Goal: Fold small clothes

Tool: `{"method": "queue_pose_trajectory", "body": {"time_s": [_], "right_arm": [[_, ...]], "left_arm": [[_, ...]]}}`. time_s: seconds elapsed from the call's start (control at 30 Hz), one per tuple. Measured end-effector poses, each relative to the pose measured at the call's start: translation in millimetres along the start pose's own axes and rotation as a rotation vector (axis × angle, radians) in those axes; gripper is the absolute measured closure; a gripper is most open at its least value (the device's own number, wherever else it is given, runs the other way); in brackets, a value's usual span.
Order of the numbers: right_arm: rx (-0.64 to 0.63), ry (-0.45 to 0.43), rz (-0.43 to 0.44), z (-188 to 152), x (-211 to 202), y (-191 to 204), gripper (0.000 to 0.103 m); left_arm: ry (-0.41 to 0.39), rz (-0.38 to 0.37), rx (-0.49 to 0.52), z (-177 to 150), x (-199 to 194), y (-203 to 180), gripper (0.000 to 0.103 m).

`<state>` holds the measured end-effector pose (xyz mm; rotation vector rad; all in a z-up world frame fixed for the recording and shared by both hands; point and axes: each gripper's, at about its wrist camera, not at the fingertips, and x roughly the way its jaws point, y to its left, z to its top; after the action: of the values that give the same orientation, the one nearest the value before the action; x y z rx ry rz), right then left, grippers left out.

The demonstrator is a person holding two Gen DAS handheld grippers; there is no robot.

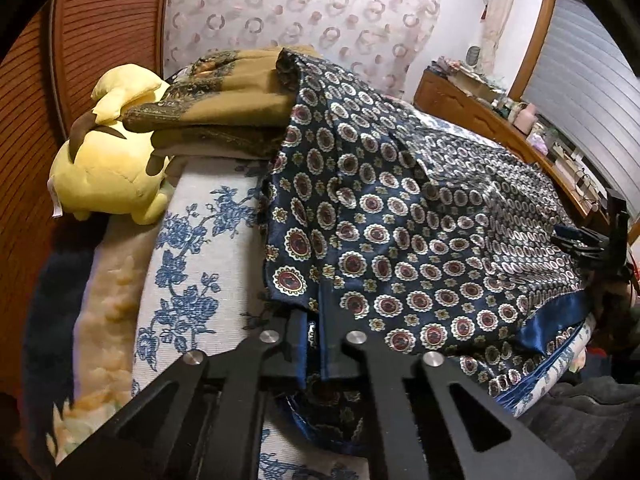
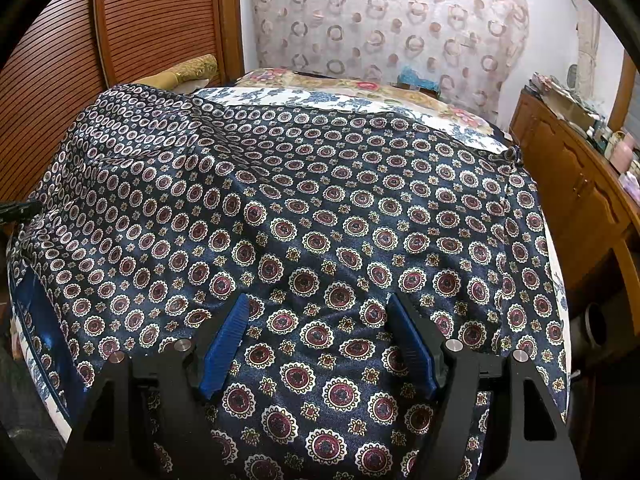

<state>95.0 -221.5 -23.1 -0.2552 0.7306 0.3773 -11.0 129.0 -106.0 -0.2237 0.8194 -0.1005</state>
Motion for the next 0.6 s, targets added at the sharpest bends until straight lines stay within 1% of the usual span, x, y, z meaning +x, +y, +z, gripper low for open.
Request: {"method": "queue_pose_trajectory", "body": {"time_s": [0.3,0.43,0.6], "right_arm": [[0.000,0.001,0.000,0,0,0,0.029],[0.000,0.001,0.000,0,0,0,0.028],[0.001,0.002,-0.001,0,0,0,0.027]], "left_arm": [[-0.116,-0.025,0.025,14,-27,-17,0.100],[-0.142,-0.022,0.047,23,-32,-25,0.100],[-0.165,-0.058,0.085,33,-31,-41,0.100]]}}
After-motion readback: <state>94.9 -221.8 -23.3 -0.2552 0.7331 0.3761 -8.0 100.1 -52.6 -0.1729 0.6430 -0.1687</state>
